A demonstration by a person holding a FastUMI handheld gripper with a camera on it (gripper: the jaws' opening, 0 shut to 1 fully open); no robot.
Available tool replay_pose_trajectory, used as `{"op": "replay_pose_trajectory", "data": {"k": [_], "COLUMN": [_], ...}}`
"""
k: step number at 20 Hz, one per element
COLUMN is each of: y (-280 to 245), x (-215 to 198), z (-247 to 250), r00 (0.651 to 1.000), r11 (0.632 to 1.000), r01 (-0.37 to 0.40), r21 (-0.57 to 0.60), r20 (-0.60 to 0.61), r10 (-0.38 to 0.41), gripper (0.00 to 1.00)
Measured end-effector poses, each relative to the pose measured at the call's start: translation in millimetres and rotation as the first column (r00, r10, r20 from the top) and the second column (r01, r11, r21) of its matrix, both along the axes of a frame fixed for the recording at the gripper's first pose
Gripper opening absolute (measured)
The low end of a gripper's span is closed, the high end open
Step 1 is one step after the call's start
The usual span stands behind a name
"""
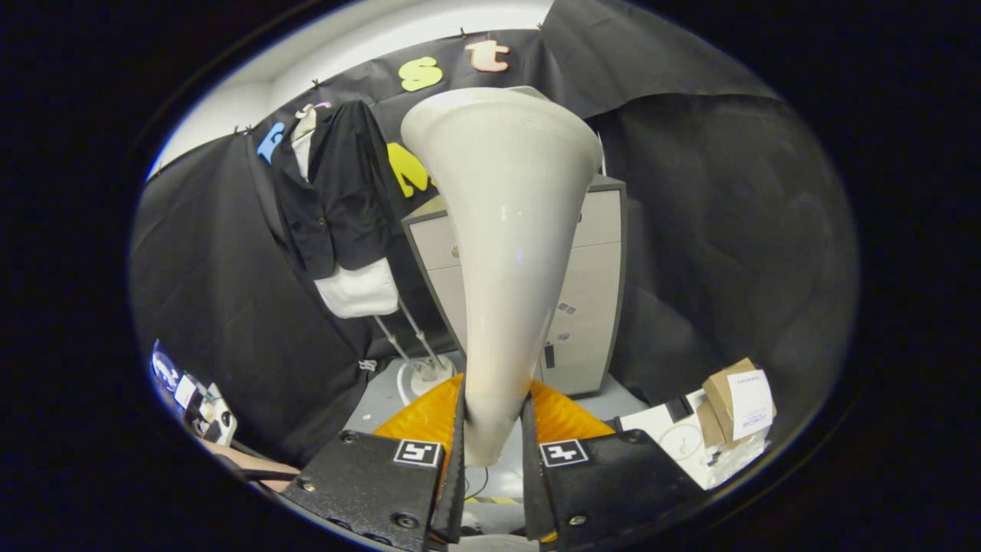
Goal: Iron the clothes twice with a garment steamer, once on the left side and once on the right side.
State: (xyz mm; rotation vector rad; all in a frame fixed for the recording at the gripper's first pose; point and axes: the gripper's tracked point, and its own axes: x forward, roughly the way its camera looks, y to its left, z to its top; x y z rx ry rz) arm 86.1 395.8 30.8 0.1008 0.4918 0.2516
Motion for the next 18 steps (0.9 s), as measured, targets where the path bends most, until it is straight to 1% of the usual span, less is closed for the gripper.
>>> {"op": "replay_pose_trajectory", "data": {"k": [12, 18], "y": [-6.5, -2.2], "x": [-1.9, -3.7], "z": [-4.4, -4.4], "r00": [1.000, 0.998], "r11": [1.000, 0.998], "r01": [-0.021, -0.059], "r21": [0.008, -0.010], "r20": [-0.008, -0.013], "r10": [0.021, 0.059], "gripper": [0.34, 0.34]}}
